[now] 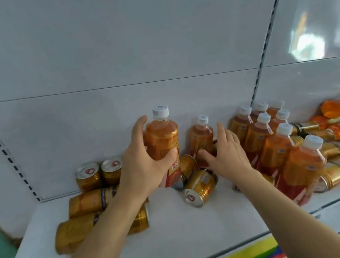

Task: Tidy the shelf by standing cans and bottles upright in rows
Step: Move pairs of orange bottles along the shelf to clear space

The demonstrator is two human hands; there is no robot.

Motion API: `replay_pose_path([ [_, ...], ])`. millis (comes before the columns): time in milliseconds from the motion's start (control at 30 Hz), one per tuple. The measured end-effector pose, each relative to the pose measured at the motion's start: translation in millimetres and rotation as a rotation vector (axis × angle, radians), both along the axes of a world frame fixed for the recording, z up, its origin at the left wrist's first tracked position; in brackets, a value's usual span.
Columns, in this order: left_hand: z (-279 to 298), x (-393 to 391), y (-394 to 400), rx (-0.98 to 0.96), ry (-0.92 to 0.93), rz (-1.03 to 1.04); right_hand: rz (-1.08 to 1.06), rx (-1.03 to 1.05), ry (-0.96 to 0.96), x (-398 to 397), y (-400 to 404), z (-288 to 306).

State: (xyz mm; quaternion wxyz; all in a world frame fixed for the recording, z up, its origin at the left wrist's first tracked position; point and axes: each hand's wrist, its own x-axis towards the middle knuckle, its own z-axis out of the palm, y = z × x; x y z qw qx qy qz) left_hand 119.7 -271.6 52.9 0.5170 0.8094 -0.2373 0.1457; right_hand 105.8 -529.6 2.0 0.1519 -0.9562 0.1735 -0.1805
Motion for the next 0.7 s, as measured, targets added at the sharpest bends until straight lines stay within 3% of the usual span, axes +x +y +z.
replay_pose_path([
  [200,-14,-2,-40,-0.06,0.1,0.13,0.163,0.126,0.024,31,-32,-10],
  [433,-19,-7,-47,-0.093,0.145,0.223,0.315,0.186,-0.096,42,-35,-19],
  [600,-4,-14,-43,-0.17,0.123,0.273,0.438,0.098,-0.29,17,-25,13],
  [700,6,-20,-39,-0.211,0.12,0.226,0.457,0.198,-0.358,-9,-17,43],
])
